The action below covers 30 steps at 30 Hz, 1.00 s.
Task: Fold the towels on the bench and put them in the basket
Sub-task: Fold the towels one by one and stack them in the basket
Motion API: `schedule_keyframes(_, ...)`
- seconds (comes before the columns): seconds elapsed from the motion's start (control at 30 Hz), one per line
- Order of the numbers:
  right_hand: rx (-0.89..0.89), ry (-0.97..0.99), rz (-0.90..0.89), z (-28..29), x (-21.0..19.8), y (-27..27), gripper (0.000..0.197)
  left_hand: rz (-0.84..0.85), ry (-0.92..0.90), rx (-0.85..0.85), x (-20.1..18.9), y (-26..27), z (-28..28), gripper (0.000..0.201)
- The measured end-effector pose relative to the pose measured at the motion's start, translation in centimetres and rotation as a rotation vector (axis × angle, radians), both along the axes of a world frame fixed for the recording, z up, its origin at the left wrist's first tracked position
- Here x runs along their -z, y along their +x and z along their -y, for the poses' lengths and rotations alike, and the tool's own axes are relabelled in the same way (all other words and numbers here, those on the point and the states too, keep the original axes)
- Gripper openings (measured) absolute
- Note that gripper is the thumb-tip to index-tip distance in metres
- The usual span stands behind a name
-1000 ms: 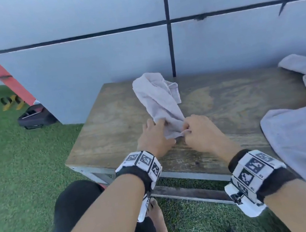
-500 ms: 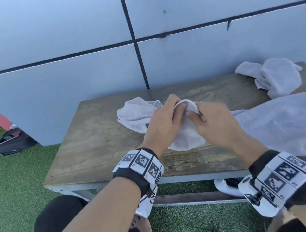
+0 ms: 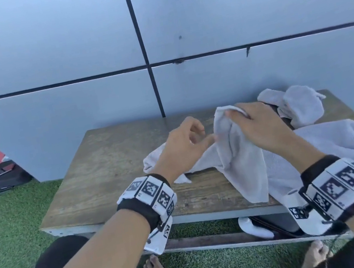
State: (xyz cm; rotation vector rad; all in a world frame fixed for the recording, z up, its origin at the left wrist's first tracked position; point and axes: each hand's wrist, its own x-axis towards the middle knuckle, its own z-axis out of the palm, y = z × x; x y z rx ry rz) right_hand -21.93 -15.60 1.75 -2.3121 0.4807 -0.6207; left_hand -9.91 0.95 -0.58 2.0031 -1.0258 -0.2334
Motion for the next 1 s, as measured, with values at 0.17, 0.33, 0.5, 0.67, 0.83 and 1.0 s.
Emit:
schedule_keyframes(0.17,-0.090,-0.025,0.073,-2.3,-1.1,0.6,0.046,0.065,-0.148,0.058,-0.3,-2.8,2.7,0.025)
schedule_keyframes(0.33,0.116,0.038,0.184,-0.3,-3.3,-0.9,0.051,0.080,-0.116,-0.082,1.0,-0.2,1.6,0.021)
schedule_keyframes(0.5,0.224,-0.063,0.027,1.6,-1.8,-0.8,0.034,0.003,-0.137,-0.130,-0.2,1.3,1.0,0.021)
schedule_keyframes(0.67,-0.029,-0.183,-0.069,-0.1,-0.7,0.1,0.044,0.095,-0.102,0.116,-2.5,0.2,2.5,0.018)
schedule_keyframes(0.83,-0.040,-0.271,-0.205,-0.4,-1.0,1.1,0.029,0.116,-0.120,0.157,-2.9,0.4,2.5,0.018)
schedule_keyframes(1.0,0.113,-0.279,0.035,-0.4,-1.4,1.0,0.027,0.160,-0.035,0.139,-2.2,1.3,0.5,0.025)
